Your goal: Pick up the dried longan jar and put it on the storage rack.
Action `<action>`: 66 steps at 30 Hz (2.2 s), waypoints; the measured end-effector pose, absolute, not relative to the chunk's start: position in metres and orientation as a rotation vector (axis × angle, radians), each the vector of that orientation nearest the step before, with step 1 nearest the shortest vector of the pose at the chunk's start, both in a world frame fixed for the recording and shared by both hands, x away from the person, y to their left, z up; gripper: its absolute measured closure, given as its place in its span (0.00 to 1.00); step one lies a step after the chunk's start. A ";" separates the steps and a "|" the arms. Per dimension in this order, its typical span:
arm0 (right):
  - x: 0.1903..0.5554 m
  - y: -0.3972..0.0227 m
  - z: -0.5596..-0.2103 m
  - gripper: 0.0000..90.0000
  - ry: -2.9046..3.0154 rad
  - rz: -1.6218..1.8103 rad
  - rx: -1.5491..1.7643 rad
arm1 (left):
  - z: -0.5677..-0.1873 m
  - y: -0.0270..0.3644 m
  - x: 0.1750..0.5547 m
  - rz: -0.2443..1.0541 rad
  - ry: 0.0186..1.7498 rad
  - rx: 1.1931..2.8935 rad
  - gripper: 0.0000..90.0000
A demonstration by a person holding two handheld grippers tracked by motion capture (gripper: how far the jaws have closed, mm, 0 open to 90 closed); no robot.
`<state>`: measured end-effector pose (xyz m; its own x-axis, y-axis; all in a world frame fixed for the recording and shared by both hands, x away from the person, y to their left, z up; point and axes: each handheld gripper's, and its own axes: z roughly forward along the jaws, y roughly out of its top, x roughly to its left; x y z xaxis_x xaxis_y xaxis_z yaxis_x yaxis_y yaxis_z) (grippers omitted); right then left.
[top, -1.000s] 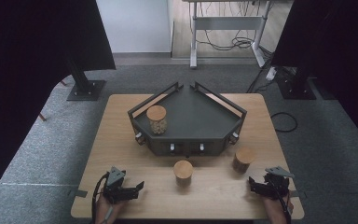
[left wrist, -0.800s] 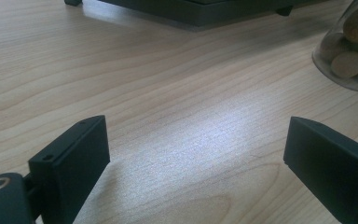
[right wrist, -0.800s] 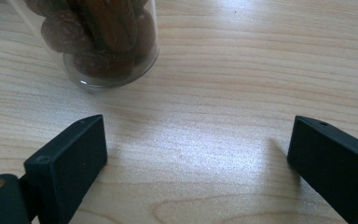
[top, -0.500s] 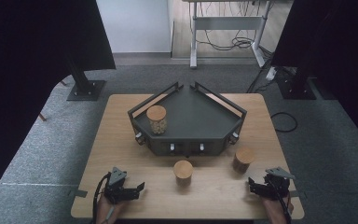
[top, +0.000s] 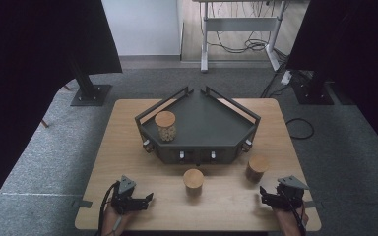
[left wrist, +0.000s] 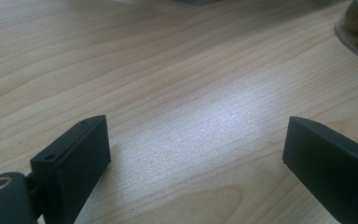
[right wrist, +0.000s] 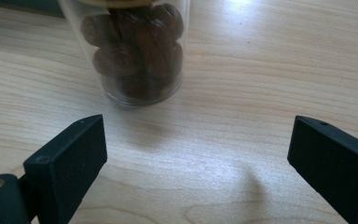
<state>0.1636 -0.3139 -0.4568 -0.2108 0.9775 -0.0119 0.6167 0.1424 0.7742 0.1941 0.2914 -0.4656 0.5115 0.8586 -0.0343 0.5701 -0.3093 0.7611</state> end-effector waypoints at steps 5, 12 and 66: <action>0.162 -0.314 -0.455 0.04 1.893 0.913 1.520 | -0.465 0.290 0.196 0.494 1.175 2.025 0.08; 0.157 -0.313 -0.453 0.05 1.876 0.942 1.501 | -0.463 0.285 0.196 0.507 1.179 2.047 0.08; 0.137 -0.296 -0.439 0.06 1.830 1.100 1.372 | -0.462 0.279 0.197 0.536 1.208 2.067 0.03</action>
<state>0.1370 -0.2956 -0.4386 -0.2908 0.9566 0.0179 0.4647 0.1249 0.8766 0.1969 0.2786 -0.4618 0.4854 0.8742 0.0140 0.5967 -0.3429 0.7255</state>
